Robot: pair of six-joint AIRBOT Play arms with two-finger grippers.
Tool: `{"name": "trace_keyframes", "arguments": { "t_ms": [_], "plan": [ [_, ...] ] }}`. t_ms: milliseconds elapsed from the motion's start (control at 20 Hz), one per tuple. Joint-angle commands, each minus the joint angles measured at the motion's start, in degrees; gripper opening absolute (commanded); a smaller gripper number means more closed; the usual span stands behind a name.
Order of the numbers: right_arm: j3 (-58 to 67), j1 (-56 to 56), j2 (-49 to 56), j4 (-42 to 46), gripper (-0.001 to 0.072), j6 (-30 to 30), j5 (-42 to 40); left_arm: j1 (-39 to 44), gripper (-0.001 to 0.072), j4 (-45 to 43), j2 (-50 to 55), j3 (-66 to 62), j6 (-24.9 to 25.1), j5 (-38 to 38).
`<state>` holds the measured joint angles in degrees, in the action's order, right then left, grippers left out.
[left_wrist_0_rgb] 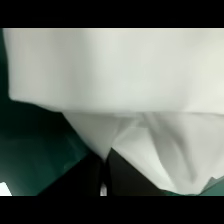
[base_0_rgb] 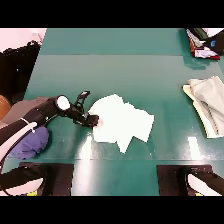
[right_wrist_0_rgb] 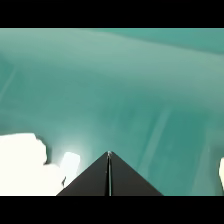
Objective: Fold the shirts.
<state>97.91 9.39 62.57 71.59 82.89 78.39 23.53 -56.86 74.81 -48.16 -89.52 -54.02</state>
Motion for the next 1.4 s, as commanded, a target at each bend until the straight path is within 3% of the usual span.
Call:
{"name": "trace_keyframes", "arguments": {
  "t_ms": [0,200,250,300,350,400,600,850,1050,1150,1200,1350],
  "plan": [
    [-2.12,0.02,-0.5,0.2,0.0021,0.0,7.3,-2.99,0.0025,-5.49,-0.81,-5.62,1.51,-5.75],
    [-18.38,0.04,-3.48,-0.17,0.0022,0.0,9.75,-9.25,0.0025,-11.3,-5.4,-16.26,1.51,-8.52],
    [-23.34,0.02,-3.8,-0.22,0.0052,0.0,9.66,-10.21,0.0025,-11.67,-6.21,-18.18,1.51,-8.48],
    [-28.59,0.02,-3.48,-1.22,0.0266,0.02,9.62,-10.67,0.0026,-11.98,-6.51,-19.61,1.53,-8.48],
    [-33.81,0.02,-2.51,-3.34,0.0426,0.0,9.03,-10.71,0.0025,-11.98,-6.71,-20.46,1.62,-8.33],
    [-38.47,0.07,-1.18,-5.99,0.0462,-0.17,7.52,-10.71,0.0026,-11.91,-6.71,-20.63,1.62,-8.11],
    [-51.32,2.16,7.02,-18.69,0.045,-5.22,-4.94,-10.71,0.0026,-11.91,-6.58,-20.61,1.62,-8.74],
    [-51.65,7.52,17.07,-29.97,0.045,-7.5,-16.83,-10.71,0.0025,-11.91,-6.58,-20.61,1.62,-9.31],
    [-47.91,9.46,22.18,-31.52,0.0405,-7.23,-17.68,-10.71,0.0026,-11.93,-6.58,-20.61,2.05,-9.68],
    [-46.69,9.49,23.67,-31.1,0.0187,-7.39,-16.15,-10.71,0.0025,-11.91,-6.6,-20.61,2.1,-9.79],
    [-46.64,9.42,23.61,-30.99,0.0034,-7.93,-16.52,-10.71,0.0025,-11.91,-6.6,-20.61,2.12,-10.05],
    [-46.56,8.92,20.26,-29.83,0.0019,-9.05,-19.32,-10.71,0.0025,-13.88,-7.19,-20.83,3.45,-10.4]
  ]
}}
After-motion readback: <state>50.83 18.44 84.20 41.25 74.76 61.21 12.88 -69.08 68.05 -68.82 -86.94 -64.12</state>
